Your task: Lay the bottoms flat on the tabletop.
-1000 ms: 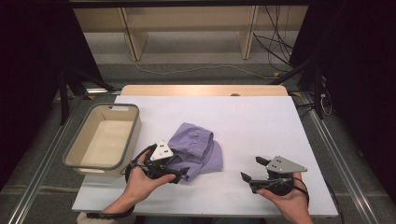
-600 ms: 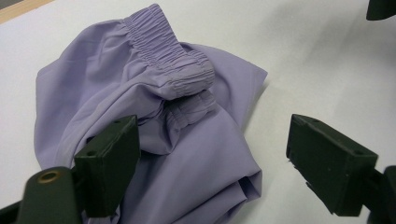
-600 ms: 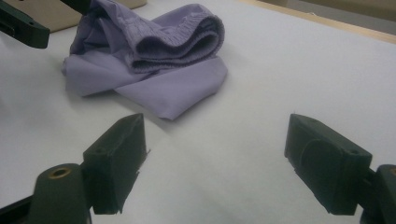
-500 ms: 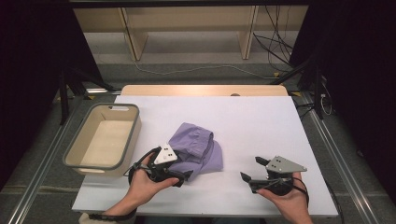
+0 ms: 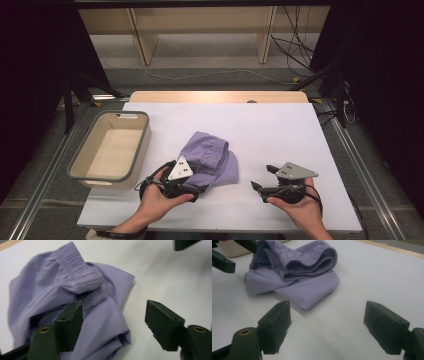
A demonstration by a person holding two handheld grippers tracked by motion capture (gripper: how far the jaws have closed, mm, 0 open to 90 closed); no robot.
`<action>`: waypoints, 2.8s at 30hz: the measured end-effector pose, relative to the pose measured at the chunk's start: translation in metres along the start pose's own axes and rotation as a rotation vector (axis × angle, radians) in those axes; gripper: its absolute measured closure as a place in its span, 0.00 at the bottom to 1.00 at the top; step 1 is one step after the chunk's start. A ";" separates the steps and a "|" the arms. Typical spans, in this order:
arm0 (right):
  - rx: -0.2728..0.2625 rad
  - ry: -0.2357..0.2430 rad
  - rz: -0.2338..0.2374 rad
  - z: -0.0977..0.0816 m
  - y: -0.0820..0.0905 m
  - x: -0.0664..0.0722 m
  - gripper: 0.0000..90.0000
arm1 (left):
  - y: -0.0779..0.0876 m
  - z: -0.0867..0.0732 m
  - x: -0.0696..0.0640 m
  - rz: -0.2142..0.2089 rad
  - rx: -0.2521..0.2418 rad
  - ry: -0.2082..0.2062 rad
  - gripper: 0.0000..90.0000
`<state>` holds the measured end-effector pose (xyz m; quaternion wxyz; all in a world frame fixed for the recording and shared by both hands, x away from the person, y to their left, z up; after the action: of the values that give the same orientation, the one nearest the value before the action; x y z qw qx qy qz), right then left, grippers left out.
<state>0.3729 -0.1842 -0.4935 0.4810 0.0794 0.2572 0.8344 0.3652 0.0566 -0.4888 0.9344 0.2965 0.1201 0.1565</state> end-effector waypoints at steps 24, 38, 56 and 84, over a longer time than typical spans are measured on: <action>0.175 0.088 0.079 0.010 -0.096 0.030 0.38 | -0.037 -0.026 0.009 0.041 0.216 -0.023 0.58; 0.254 0.066 0.168 0.013 -0.099 0.036 0.95 | -0.041 -0.026 0.014 -0.001 0.228 -0.006 0.92; 0.302 0.047 0.129 -0.004 -0.043 0.035 0.97 | -0.043 -0.018 -0.016 -0.136 0.245 -0.105 0.98; 0.375 -0.021 0.227 -0.039 0.027 0.072 0.78 | -0.020 -0.030 -0.054 -0.285 0.274 -0.175 0.91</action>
<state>0.2999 -0.1475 -0.5216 0.3635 0.2049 0.3923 0.8198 0.3099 0.0367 -0.5172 0.9049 0.4133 0.0991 -0.0213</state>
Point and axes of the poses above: each handheld gripper's, and its own axes: y roughly backward along the jaws, z roughly out of its top, x roughly to its left, the point moved 7 cm from there along -y, roughly forward along the jaws, and after that the axes turned 14 degrees about -z, right-handed, at the moved point
